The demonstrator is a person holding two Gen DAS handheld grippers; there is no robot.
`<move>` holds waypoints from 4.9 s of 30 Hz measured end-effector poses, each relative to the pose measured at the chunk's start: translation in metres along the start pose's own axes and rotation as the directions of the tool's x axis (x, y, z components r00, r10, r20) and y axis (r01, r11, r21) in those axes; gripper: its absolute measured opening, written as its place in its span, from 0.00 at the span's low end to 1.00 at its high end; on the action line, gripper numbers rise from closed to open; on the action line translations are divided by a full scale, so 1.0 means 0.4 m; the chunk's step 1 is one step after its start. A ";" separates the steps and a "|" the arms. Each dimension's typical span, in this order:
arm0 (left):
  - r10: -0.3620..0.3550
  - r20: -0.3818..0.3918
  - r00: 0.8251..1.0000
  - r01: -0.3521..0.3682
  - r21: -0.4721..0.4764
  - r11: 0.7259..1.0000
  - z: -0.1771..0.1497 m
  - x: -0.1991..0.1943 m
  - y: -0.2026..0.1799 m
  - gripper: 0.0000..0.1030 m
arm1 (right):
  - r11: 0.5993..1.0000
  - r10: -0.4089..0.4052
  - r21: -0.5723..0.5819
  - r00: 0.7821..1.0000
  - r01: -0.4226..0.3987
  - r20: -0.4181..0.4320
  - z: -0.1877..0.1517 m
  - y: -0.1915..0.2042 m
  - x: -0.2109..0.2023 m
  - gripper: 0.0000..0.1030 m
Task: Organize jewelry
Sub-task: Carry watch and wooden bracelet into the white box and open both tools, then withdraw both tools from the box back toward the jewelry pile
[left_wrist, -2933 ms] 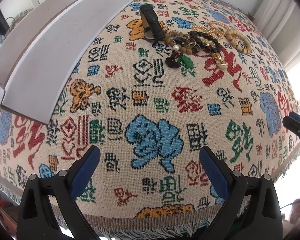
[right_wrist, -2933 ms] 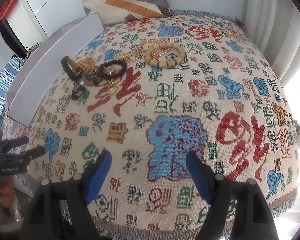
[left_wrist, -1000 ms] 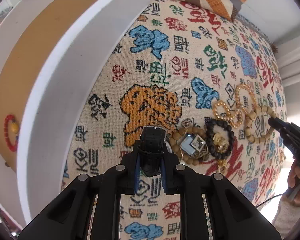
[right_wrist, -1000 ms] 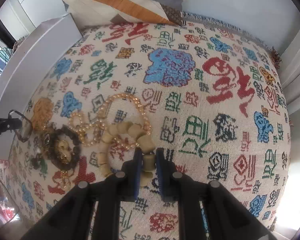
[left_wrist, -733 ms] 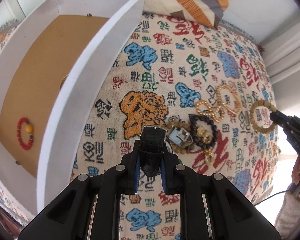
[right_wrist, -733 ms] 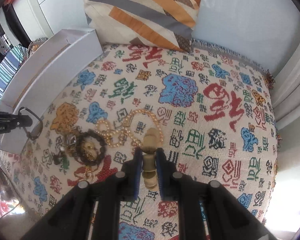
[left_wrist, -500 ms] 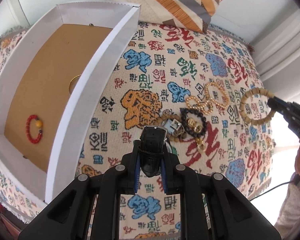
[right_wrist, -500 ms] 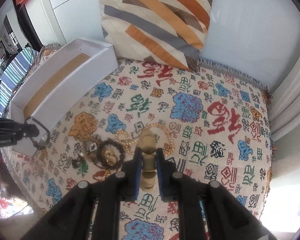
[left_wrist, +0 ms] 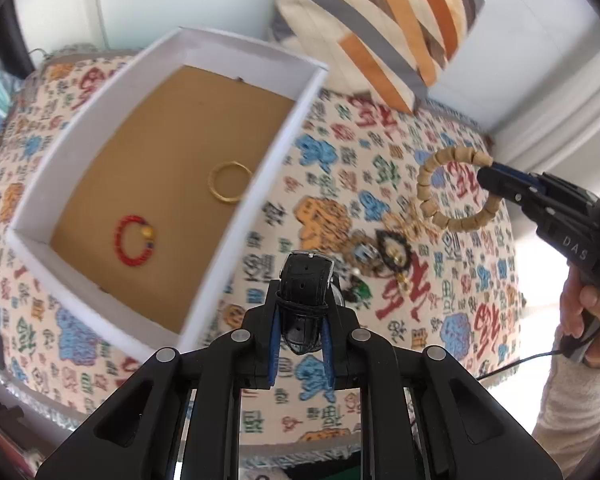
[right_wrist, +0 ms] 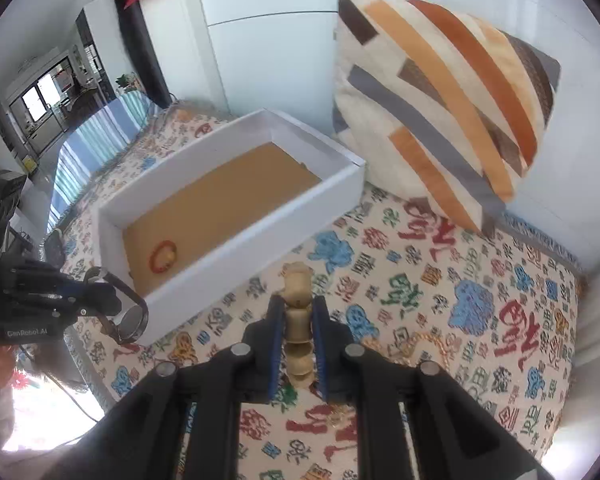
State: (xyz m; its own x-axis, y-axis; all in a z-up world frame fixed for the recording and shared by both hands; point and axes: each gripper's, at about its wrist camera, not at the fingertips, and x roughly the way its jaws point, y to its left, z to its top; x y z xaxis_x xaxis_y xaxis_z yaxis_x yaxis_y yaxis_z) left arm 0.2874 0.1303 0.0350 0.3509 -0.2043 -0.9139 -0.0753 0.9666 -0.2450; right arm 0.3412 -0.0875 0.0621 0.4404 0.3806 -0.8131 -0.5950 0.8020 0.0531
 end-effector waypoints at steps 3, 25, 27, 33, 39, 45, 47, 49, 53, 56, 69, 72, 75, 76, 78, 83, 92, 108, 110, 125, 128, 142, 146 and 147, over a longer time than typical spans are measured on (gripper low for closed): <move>0.044 0.041 0.998 -0.042 -0.057 0.998 0.028 -0.041 0.094 0.15 | 0.998 0.039 -0.042 0.999 -0.039 0.021 0.068 0.086 0.022 0.14; 0.225 -0.053 0.973 -0.231 -0.289 0.929 0.195 0.223 0.504 0.16 | 0.954 0.227 -0.143 0.944 -0.265 -0.239 0.170 0.494 0.472 0.15; 0.203 -0.037 0.978 -0.205 -0.293 0.934 0.211 0.236 0.506 0.19 | 0.953 0.222 -0.148 0.943 -0.263 -0.247 0.157 0.489 0.495 0.15; 0.254 0.014 0.967 -0.240 -0.289 0.927 0.202 0.223 0.484 0.78 | 0.984 0.090 -0.144 0.989 -0.106 -0.114 0.162 0.415 0.457 0.49; 0.286 0.072 0.956 -0.268 -0.191 0.944 0.132 0.172 0.395 0.78 | 0.993 0.014 -0.113 1.000 -0.015 -0.012 0.140 0.312 0.336 0.49; 0.220 0.090 0.971 -0.214 -0.071 0.974 0.009 0.137 0.234 0.81 | 0.998 -0.026 -0.052 0.998 0.029 0.058 0.073 0.192 0.188 0.49; 0.186 0.093 0.978 -0.185 -0.021 0.983 -0.031 0.135 0.176 0.81 | 0.998 -0.053 -0.027 0.996 0.055 0.076 0.034 0.144 0.125 0.49; 0.151 0.092 0.984 -0.155 0.029 0.988 -0.072 0.137 0.113 0.83 | 0.997 -0.082 -0.007 0.994 0.083 0.077 -0.003 0.104 0.073 0.49; 0.082 0.074 0.994 -0.090 0.107 0.990 -0.143 0.150 0.018 0.84 | 0.993 -0.118 0.025 0.990 0.116 0.077 -0.085 0.040 -0.010 0.49; 0.062 0.060 0.996 -0.071 0.148 0.986 -0.198 0.171 -0.038 0.84 | 0.989 -0.140 0.064 0.987 0.135 0.073 -0.165 -0.011 -0.061 0.49; 0.023 0.031 0.999 -0.026 0.120 0.992 -0.387 0.250 -0.162 0.84 | 0.931 -0.275 0.248 0.961 0.269 -0.013 -0.586 -0.116 -0.100 0.49; 0.050 0.027 0.998 -0.053 0.142 0.988 -0.400 0.267 -0.181 0.84 | 0.917 -0.284 0.285 0.958 0.281 -0.032 -0.651 -0.108 -0.093 0.49; 0.066 0.028 0.997 -0.069 0.151 0.986 -0.403 0.275 -0.189 0.84 | 0.910 -0.273 0.310 0.960 0.277 -0.055 -0.698 -0.099 -0.077 0.49; 0.064 0.026 0.998 -0.067 0.150 0.986 -0.404 0.276 -0.190 0.84 | 0.908 -0.266 0.319 0.962 0.273 -0.064 -0.709 -0.098 -0.071 0.49; 0.064 0.027 0.998 -0.067 0.157 0.985 -0.405 0.276 -0.196 0.84 | 0.906 -0.250 0.333 0.965 0.262 -0.079 -0.721 -0.096 -0.058 0.49; 0.086 0.045 0.995 -0.092 0.160 0.983 -0.413 0.274 -0.203 0.84 | 0.913 -0.221 0.331 0.971 0.239 -0.092 -0.724 -0.087 -0.047 0.49; 0.096 0.020 0.995 -0.098 0.145 0.985 -0.420 0.294 -0.184 0.84 | 0.921 -0.191 0.327 0.977 0.212 -0.097 -0.713 -0.073 -0.032 0.49; 0.119 -0.007 0.993 -0.118 0.120 0.986 -0.402 0.322 -0.155 0.84 | 0.929 -0.093 0.344 0.985 0.139 -0.145 -0.695 -0.075 0.036 0.49; 0.122 -0.014 0.992 -0.120 0.115 0.986 -0.399 0.329 -0.151 0.84 | 0.929 -0.094 0.343 0.984 0.142 -0.152 -0.695 -0.077 0.041 0.49; 0.141 -0.049 0.989 -0.133 0.146 0.980 -0.355 0.370 -0.164 0.84 | 0.922 -0.098 0.354 0.978 0.158 -0.182 -0.682 -0.146 0.062 0.49; 0.138 -0.042 0.990 -0.131 0.145 0.981 -0.344 0.372 -0.171 0.84 | 0.916 -0.113 0.363 0.979 0.169 -0.171 -0.671 -0.164 0.054 0.49; 0.164 -0.036 0.986 -0.156 0.159 0.975 -0.333 0.390 -0.184 0.84 | 0.909 -0.091 0.385 0.976 0.163 -0.198 -0.691 -0.178 0.084 0.49; 0.166 -0.028 0.986 -0.160 0.161 0.974 -0.331 0.388 -0.183 0.84 | 0.910 -0.091 0.382 0.976 0.161 -0.196 -0.688 -0.173 0.085 0.49; 0.166 -0.027 0.986 -0.160 0.160 0.974 -0.330 0.387 -0.182 0.84 | 0.911 -0.091 0.380 0.976 0.161 -0.196 -0.687 -0.172 0.086 0.49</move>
State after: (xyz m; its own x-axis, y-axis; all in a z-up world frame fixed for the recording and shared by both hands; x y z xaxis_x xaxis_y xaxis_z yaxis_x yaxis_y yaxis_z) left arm 0.2239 0.0078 -0.1314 0.3086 -0.0449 -0.9501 0.0202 0.9990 -0.0407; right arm 0.2125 -0.2560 -0.1288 0.3521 0.2082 -0.9125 -0.2153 0.9668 0.1376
